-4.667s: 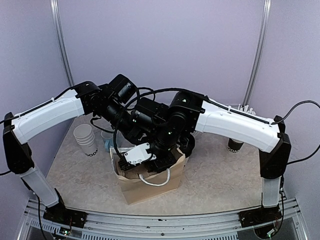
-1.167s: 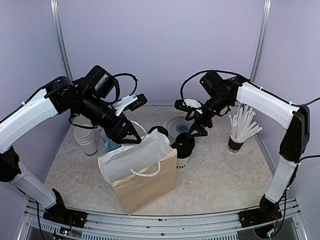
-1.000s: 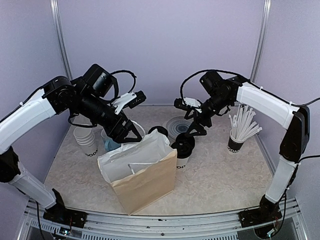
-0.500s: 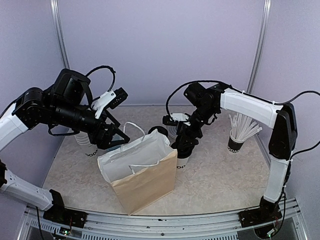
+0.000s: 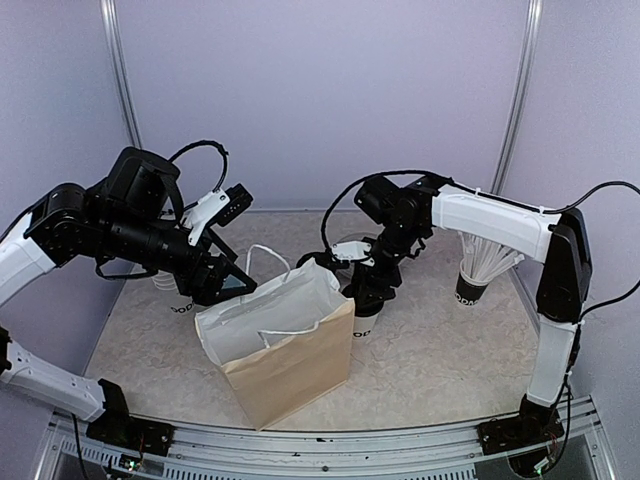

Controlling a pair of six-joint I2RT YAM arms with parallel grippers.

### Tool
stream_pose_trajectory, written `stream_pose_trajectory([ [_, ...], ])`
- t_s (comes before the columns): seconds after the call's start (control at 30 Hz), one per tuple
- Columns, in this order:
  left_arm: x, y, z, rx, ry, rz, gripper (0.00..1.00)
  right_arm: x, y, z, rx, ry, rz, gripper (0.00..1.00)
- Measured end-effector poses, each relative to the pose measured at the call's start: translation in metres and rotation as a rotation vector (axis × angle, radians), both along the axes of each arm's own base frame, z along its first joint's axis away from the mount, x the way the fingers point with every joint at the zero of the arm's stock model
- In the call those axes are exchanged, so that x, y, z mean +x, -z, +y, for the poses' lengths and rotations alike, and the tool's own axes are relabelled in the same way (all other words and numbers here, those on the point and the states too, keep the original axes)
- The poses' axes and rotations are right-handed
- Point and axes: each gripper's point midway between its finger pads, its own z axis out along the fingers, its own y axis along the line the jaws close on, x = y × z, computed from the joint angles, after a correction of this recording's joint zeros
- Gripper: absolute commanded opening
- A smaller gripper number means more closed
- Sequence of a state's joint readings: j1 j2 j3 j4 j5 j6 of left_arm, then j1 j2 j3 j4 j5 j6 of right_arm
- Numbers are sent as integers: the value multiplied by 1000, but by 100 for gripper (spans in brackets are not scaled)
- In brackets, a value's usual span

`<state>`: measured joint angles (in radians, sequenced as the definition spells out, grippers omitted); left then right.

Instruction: Pack the takeout coffee

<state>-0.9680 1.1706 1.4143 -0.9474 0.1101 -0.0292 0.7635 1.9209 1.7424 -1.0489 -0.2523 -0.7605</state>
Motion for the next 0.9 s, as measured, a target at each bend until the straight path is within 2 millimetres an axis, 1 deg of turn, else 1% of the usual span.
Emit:
stream_pose_trajectory([
  [0.13,1,2,0,3,-1,0,80,1,8,-6,-35,10,-6,78],
  [0.37,1,3,-1,5,-3,-1,79,2,12,-9,-51,21,-11,68],
  [0.4,1,3,0,6,-5,-1,79,2,12,-9,-51,23,-11,68],
  [0.57,2,5,0,11,-8,-1,79,1,13,-8,-54,27,-14,74],
  [0.9,3,7,0,15,-10,0,79,-5,13,-7,-82,18,-63,76],
])
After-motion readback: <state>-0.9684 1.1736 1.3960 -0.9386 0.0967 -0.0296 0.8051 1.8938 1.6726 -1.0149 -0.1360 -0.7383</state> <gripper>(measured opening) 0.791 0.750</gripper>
